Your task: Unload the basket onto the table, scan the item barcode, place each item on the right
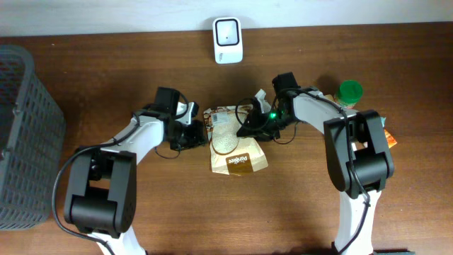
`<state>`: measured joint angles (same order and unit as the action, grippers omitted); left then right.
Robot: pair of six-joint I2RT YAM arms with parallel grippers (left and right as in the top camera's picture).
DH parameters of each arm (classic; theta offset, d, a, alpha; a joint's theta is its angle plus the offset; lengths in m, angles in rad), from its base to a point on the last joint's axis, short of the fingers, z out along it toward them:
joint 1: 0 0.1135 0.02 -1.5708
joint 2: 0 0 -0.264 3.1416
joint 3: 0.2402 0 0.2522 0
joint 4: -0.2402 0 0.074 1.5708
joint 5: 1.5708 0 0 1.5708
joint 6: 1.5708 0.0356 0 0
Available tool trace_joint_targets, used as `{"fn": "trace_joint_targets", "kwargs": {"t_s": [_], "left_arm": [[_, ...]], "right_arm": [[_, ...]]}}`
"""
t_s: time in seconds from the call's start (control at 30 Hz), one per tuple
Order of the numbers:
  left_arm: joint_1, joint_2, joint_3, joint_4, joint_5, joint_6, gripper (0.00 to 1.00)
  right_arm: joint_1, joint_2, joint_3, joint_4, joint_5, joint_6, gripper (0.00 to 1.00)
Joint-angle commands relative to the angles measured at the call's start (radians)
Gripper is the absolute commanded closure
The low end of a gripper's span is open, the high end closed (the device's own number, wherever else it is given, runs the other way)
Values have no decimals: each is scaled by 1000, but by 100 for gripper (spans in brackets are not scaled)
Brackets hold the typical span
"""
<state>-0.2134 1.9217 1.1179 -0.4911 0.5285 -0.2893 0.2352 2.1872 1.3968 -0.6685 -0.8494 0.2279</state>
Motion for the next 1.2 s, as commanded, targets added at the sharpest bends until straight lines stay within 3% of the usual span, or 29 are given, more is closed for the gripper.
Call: {"fn": "trace_joint_targets", "kwargs": {"t_s": [0.0,0.1,0.23,0.33,0.37,0.43,0.57,0.67,0.73,0.9,0.93,1.1,1.13,1.17], "left_arm": [[-48,2,-23,28,25,-48,100],[-86,50,-23,47,26,-68,100],[-85,80,-23,60,60,-85,100],[-85,80,-23,60,60,-84,100],[-85,80,-23,60,60,-84,100],[-85,80,-23,60,60,-84,100],[-85,72,-18,60,79,-66,100],[-54,-8,34,0,76,31,100],[19,-121,97,-76,6,53,100],[217,-249,110,-87,-63,52,98],[245,-248,109,-87,-90,52,92],[322,-248,109,-86,-265,52,11],[321,-248,109,-87,-279,52,1],[321,-248,109,-87,-283,52,1]], "right_arm": [[19,21,-44,-5,-7,-14,59],[80,21,-45,14,-30,-9,54],[168,21,-79,164,46,171,53],[198,28,-92,254,50,227,55],[201,28,-92,261,58,230,59],[207,28,-92,264,106,238,84],[208,28,-92,277,121,237,91],[200,19,-89,291,61,183,96],[183,-31,-85,289,20,110,96],[143,-241,-76,287,14,56,96],[142,-286,-76,285,14,38,96],[142,-518,-75,253,-8,-19,96],[142,-543,-74,235,-38,-62,96],[142,-569,-70,202,-41,-105,96]]}}
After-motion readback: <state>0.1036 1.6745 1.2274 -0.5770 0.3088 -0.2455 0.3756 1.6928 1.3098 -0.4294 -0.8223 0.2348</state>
